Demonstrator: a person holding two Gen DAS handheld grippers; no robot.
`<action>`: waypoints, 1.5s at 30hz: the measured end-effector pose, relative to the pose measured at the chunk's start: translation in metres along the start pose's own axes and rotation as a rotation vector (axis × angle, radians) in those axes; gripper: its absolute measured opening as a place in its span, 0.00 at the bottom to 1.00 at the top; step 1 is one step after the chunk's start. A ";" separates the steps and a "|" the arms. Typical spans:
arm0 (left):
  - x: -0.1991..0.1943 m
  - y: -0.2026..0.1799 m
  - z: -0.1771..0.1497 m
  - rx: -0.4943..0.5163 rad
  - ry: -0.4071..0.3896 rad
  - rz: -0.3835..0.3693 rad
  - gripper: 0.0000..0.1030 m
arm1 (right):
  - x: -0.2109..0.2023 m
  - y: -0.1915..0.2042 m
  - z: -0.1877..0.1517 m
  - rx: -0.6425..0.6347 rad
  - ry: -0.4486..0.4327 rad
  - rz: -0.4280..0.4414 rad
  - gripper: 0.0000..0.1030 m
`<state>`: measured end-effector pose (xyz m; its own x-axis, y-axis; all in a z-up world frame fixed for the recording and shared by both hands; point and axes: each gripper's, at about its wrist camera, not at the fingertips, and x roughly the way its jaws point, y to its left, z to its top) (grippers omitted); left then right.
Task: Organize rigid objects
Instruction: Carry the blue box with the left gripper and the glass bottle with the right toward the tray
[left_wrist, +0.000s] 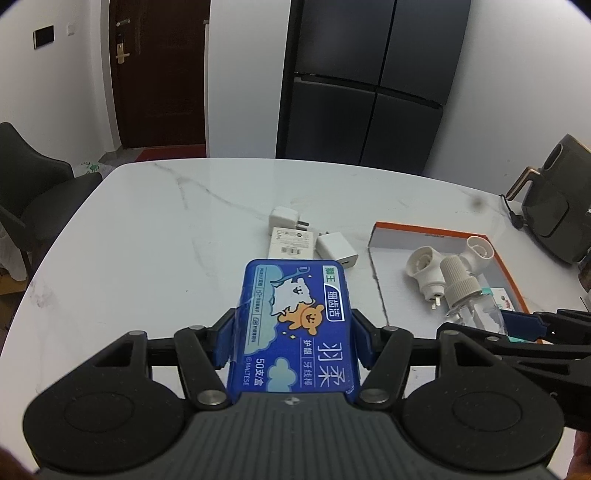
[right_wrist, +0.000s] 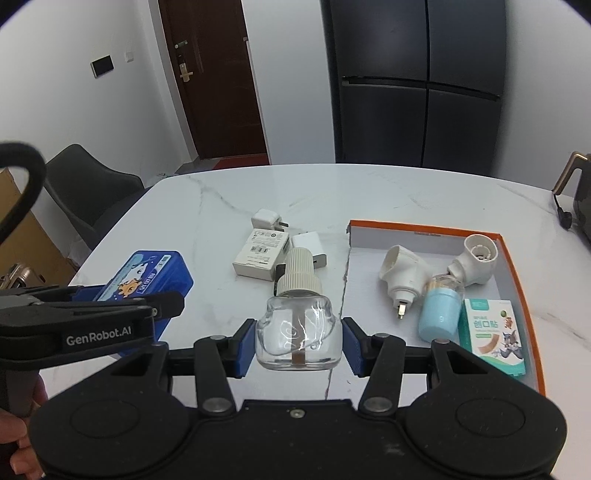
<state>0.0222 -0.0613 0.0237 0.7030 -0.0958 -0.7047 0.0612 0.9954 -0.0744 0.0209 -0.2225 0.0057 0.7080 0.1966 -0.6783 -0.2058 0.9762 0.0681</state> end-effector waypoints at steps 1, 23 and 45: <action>-0.002 -0.002 0.000 0.001 -0.002 0.000 0.61 | -0.002 -0.001 0.000 0.000 -0.001 -0.001 0.58; -0.008 -0.040 -0.013 0.032 0.014 -0.038 0.61 | -0.027 -0.031 -0.015 0.048 -0.012 -0.034 0.58; -0.007 -0.071 -0.024 0.064 0.036 -0.080 0.61 | -0.044 -0.058 -0.028 0.097 -0.008 -0.065 0.58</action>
<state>-0.0045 -0.1314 0.0169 0.6679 -0.1742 -0.7235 0.1620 0.9829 -0.0872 -0.0168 -0.2907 0.0109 0.7229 0.1326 -0.6781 -0.0928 0.9912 0.0949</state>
